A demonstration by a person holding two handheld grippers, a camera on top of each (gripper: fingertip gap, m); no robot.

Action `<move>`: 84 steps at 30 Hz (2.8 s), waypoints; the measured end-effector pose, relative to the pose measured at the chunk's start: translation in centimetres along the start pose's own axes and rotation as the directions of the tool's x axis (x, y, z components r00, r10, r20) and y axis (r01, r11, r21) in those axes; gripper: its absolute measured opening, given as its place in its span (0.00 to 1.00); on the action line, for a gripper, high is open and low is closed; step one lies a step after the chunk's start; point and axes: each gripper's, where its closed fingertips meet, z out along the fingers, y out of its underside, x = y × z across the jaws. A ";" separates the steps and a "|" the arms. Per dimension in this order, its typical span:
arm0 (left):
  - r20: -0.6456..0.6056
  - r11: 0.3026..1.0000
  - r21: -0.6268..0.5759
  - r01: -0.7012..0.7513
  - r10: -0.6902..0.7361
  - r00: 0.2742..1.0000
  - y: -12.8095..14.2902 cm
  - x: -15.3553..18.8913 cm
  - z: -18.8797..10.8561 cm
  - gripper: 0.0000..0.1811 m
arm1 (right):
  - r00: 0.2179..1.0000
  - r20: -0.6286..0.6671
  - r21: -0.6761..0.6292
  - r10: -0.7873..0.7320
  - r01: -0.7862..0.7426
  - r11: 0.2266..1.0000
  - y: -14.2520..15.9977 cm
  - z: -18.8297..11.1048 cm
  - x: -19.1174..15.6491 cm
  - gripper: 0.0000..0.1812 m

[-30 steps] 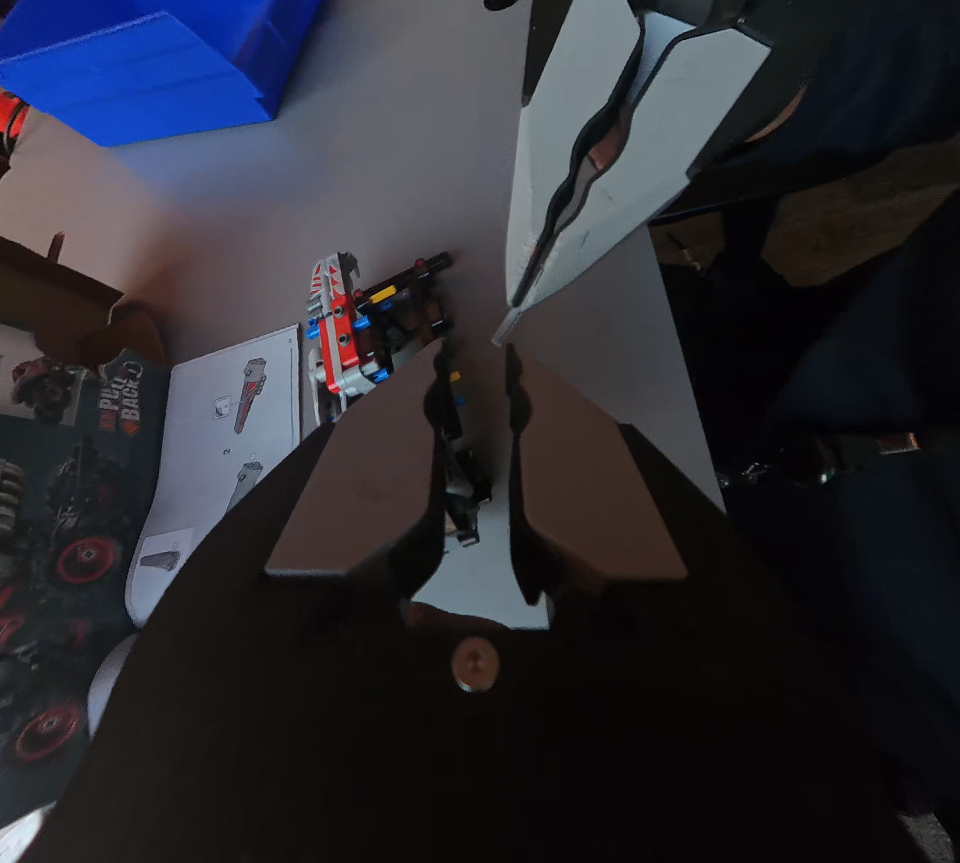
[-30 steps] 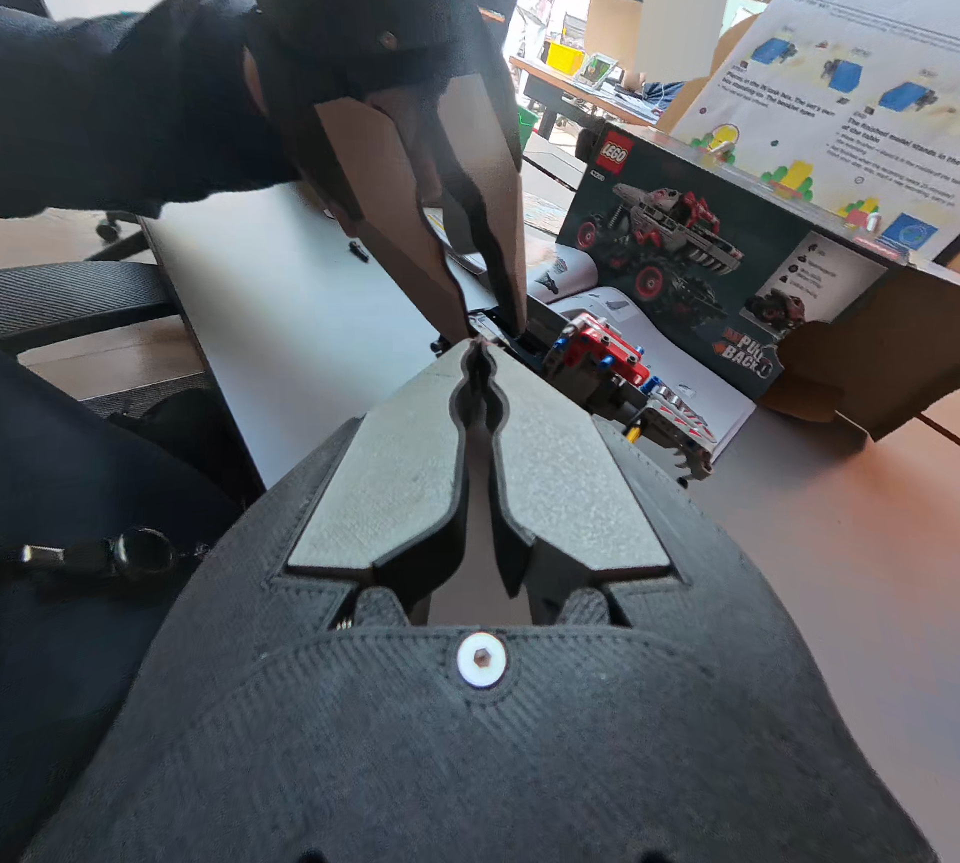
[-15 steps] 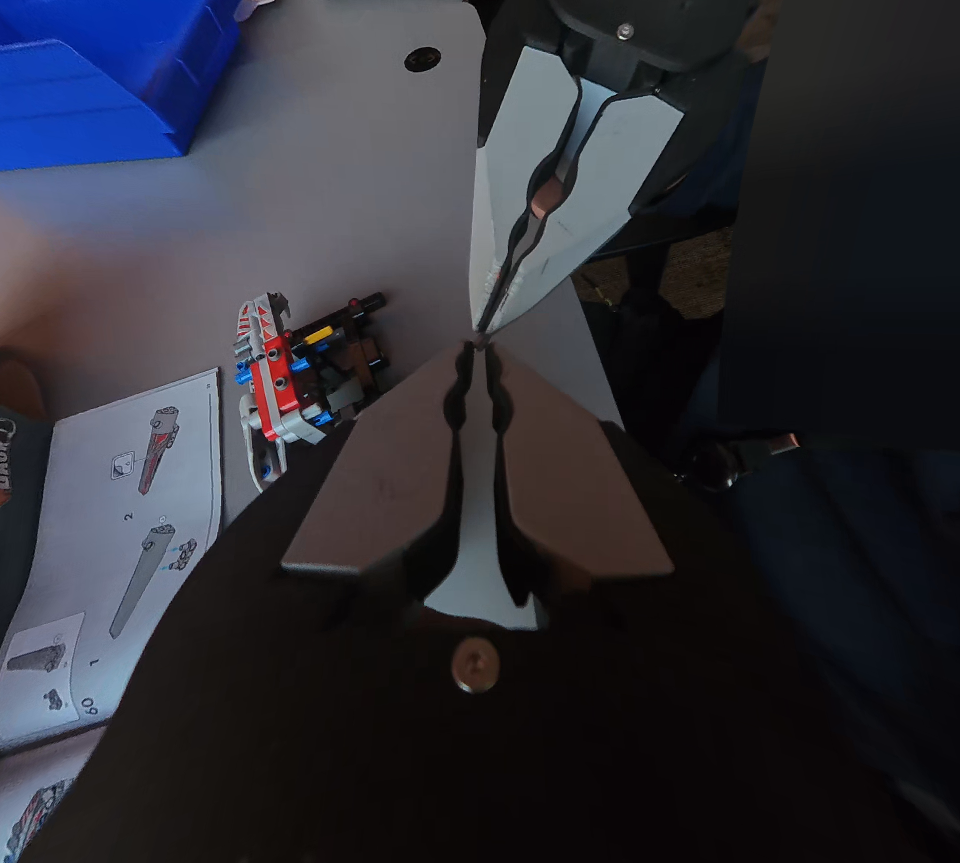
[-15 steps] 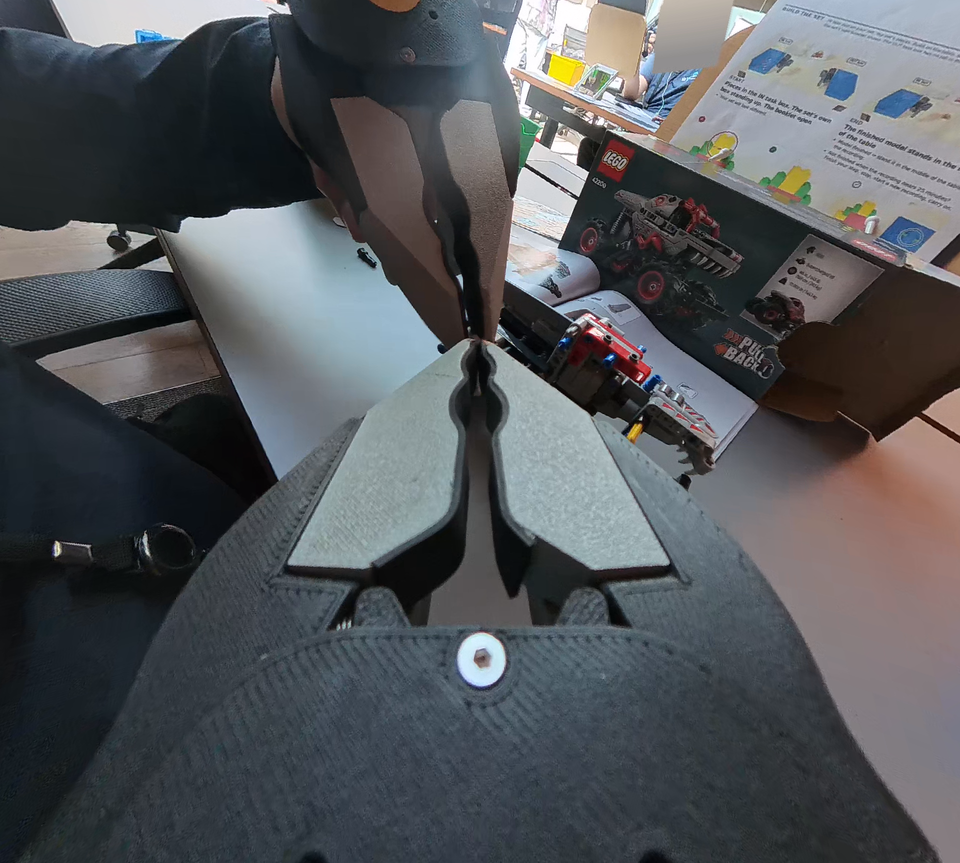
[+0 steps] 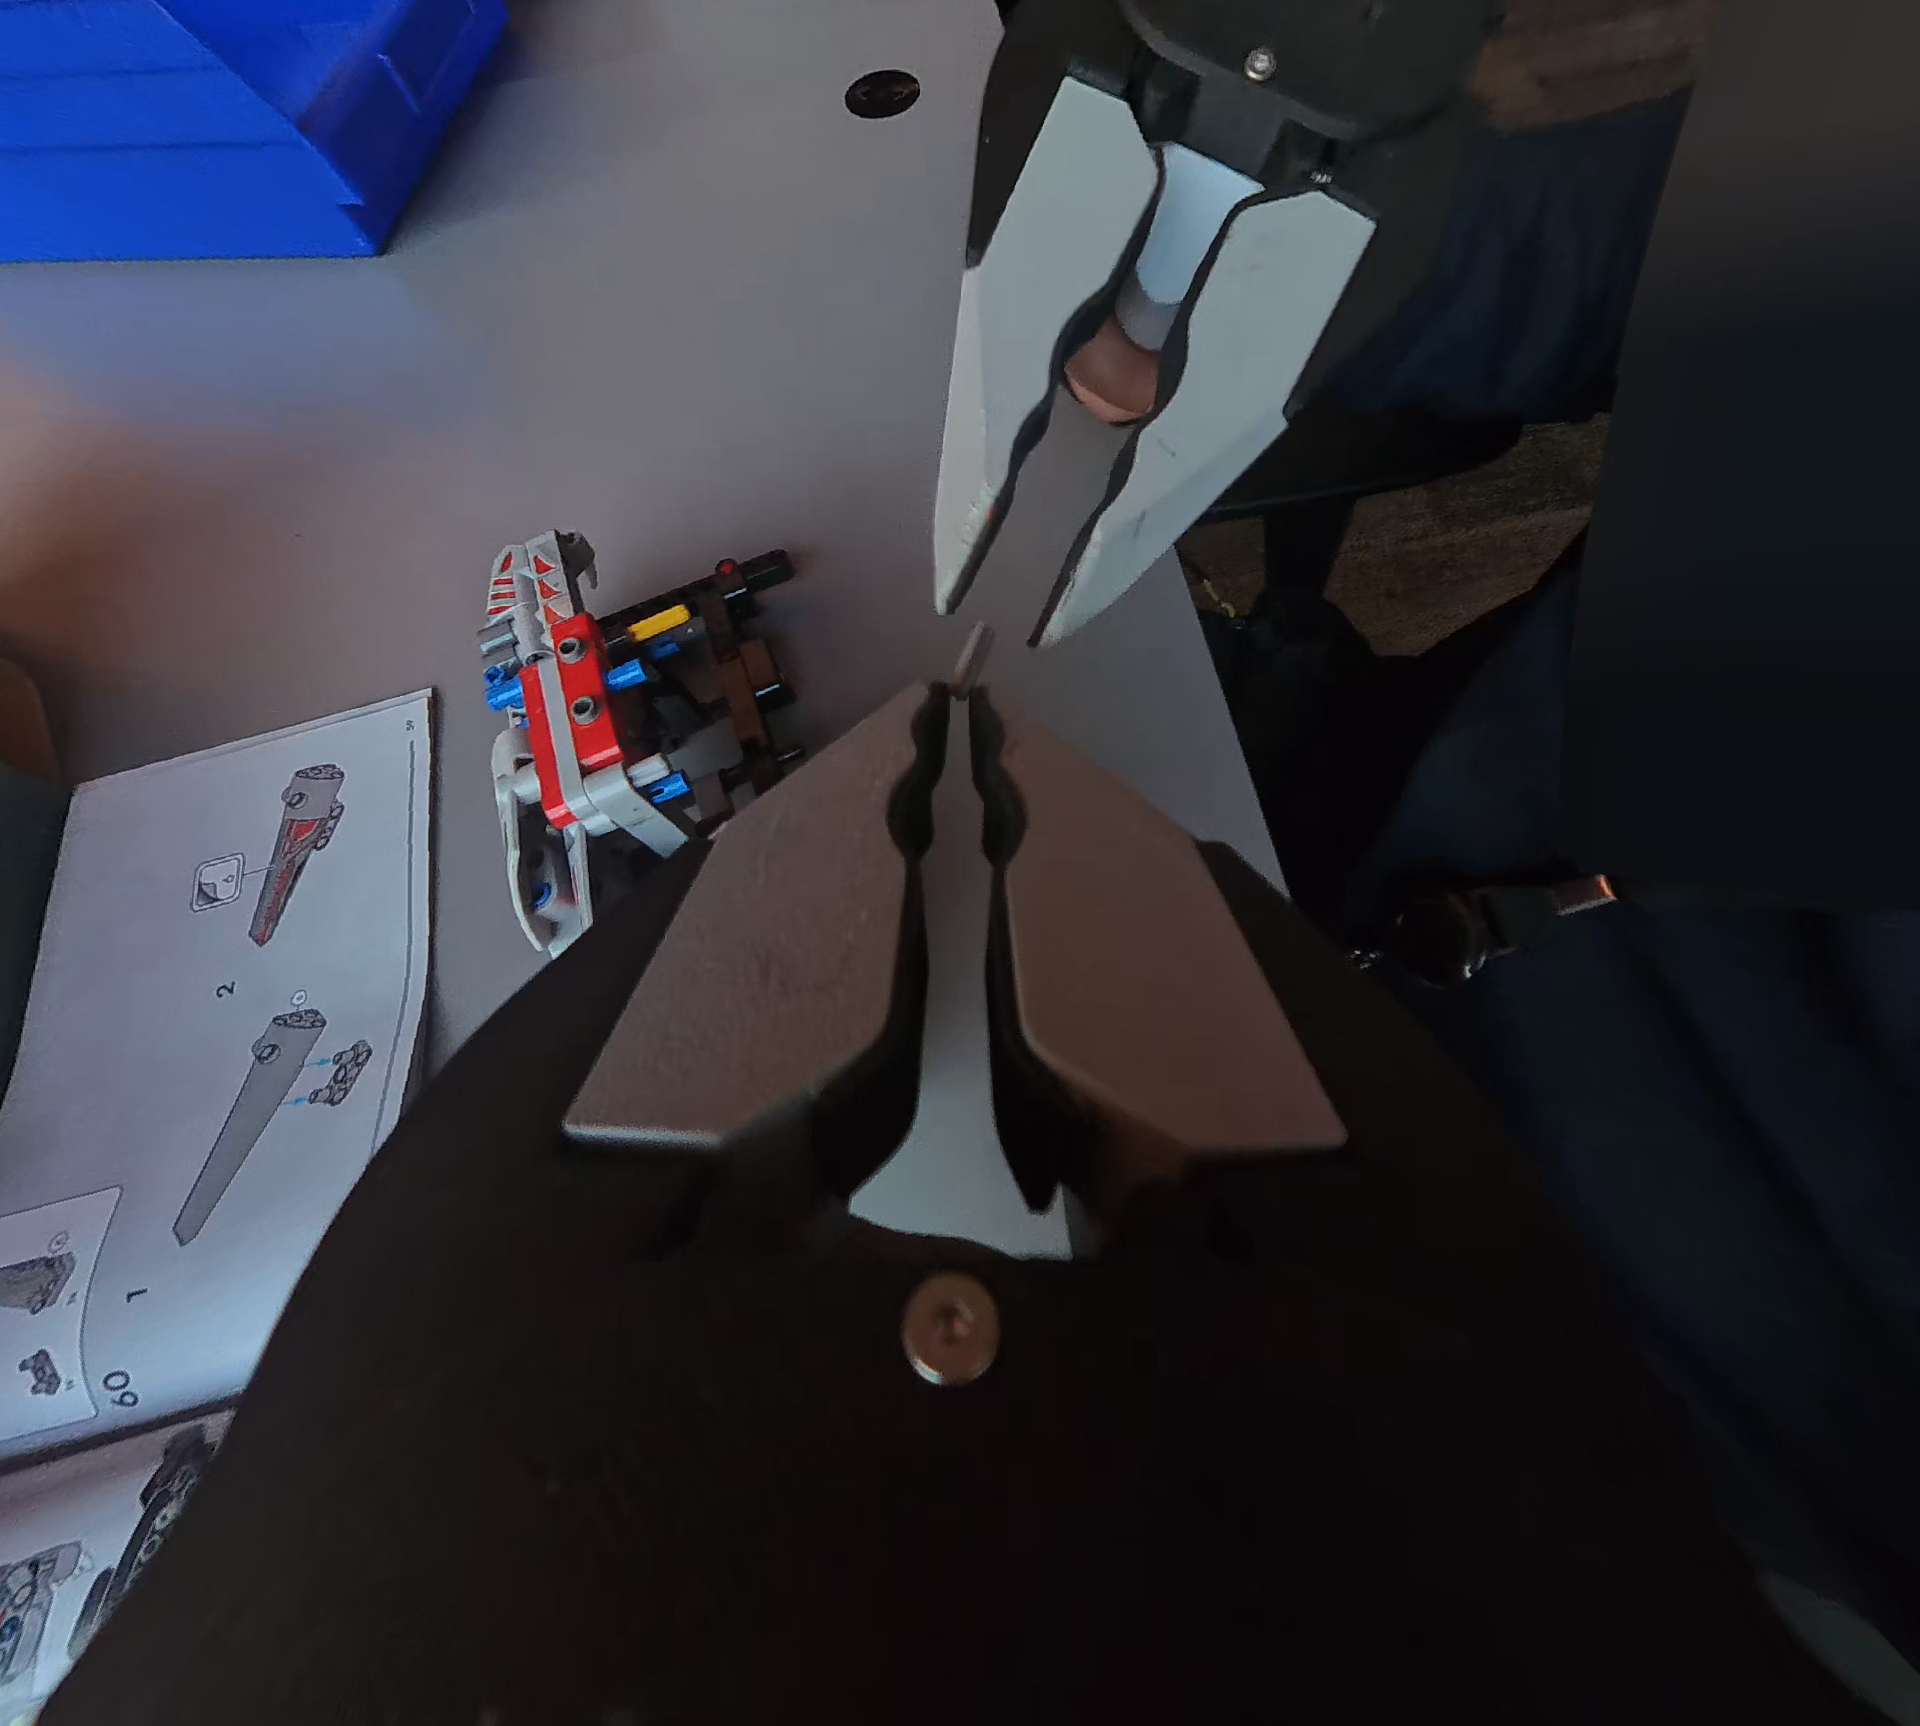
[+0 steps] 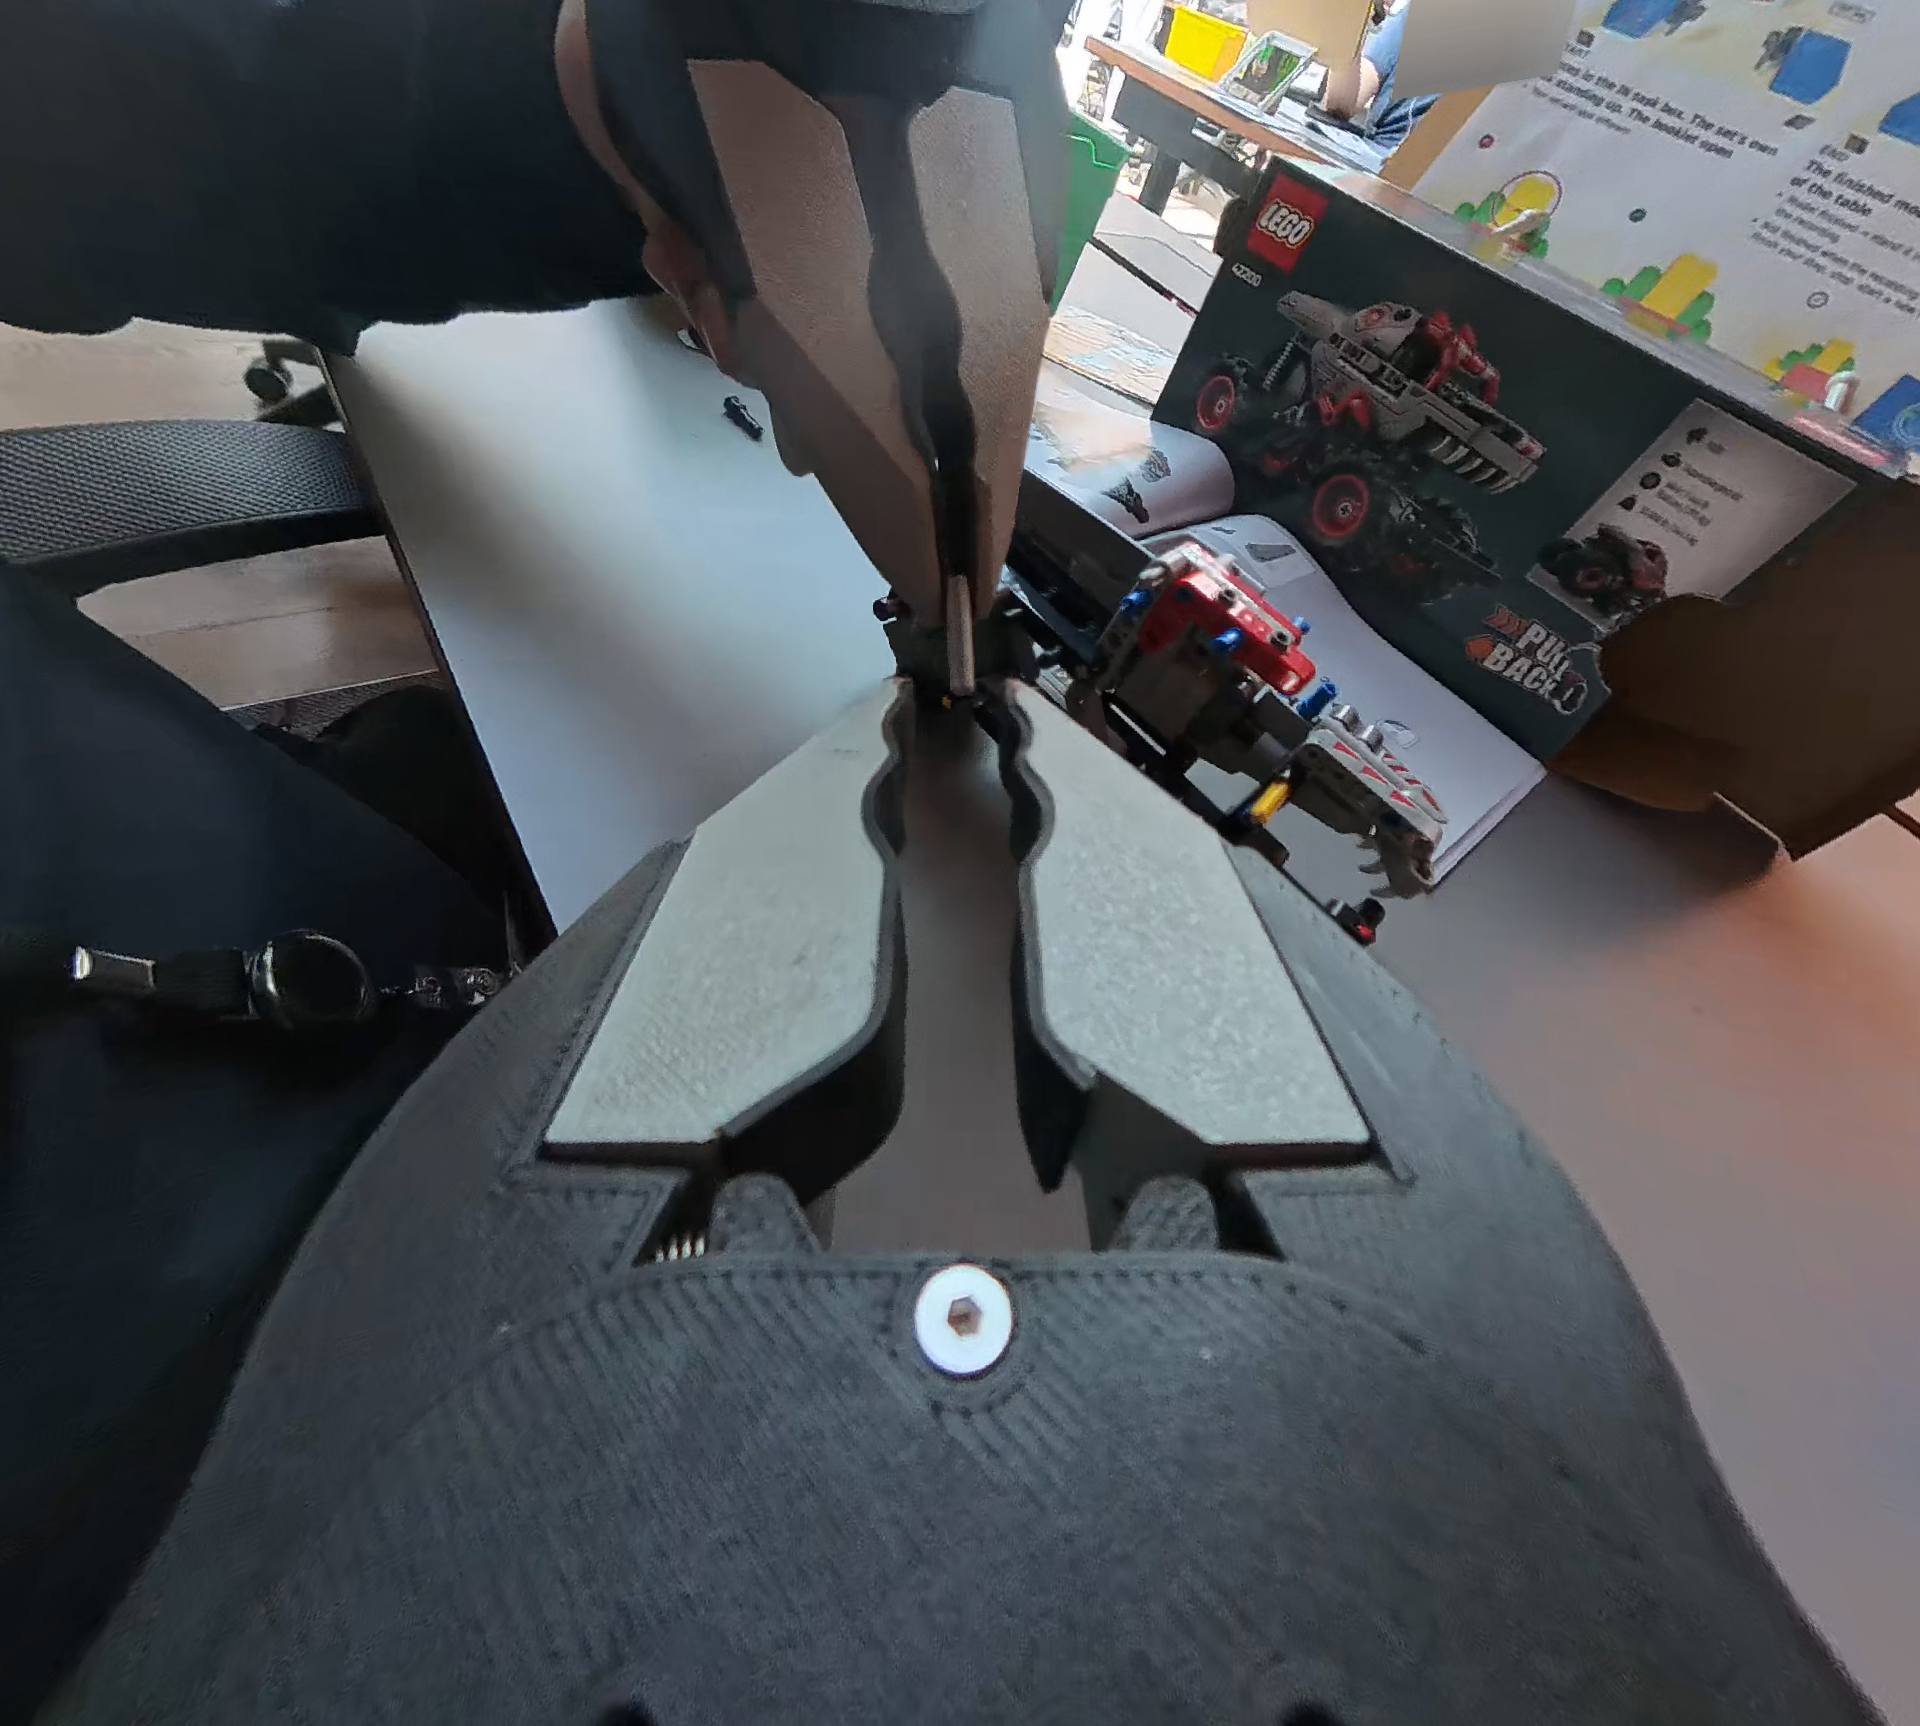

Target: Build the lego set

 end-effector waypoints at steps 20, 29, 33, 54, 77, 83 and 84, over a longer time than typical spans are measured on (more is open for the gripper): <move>-0.049 1.000 0.018 0.011 -0.010 0.999 -0.4 1.3 -0.2 0.03 | 0.984 -0.019 -0.054 -0.178 0.176 0.983 -0.8 0.5 -1.2 0.01; -0.061 1.000 0.006 0.014 -0.014 0.998 0.0 1.4 -0.1 0.04 | 0.978 -0.033 -0.058 -0.208 0.206 0.977 -0.8 0.3 -1.4 0.01; -0.092 1.000 0.008 0.016 -0.015 0.996 -0.1 1.9 -0.1 0.01 | 0.972 -0.038 -0.061 -0.234 0.231 0.971 -0.9 0.3 -1.5 0.01; -0.111 0.983 0.111 -0.149 0.161 0.981 -0.8 3.0 -0.5 0.01 | 0.993 0.115 0.115 -0.031 0.017 0.993 -2.4 -0.9 -2.7 0.02; -0.122 0.979 0.123 -0.164 0.179 0.976 -0.6 3.3 -0.6 0.01 | 0.992 0.108 0.090 -0.064 0.055 0.994 -1.9 -0.6 -2.8 0.01; -0.119 0.981 0.113 -0.159 0.172 0.978 -0.4 3.2 -0.5 0.01 | 0.992 0.108 0.079 -0.062 0.054 0.995 -1.7 -0.4 -2.8 0.01; -0.112 0.984 0.101 -0.144 0.155 0.981 -0.3 3.0 -0.4 0.01 | 0.993 0.100 0.072 -0.062 0.055 0.996 -1.5 -0.3 -2.6 0.01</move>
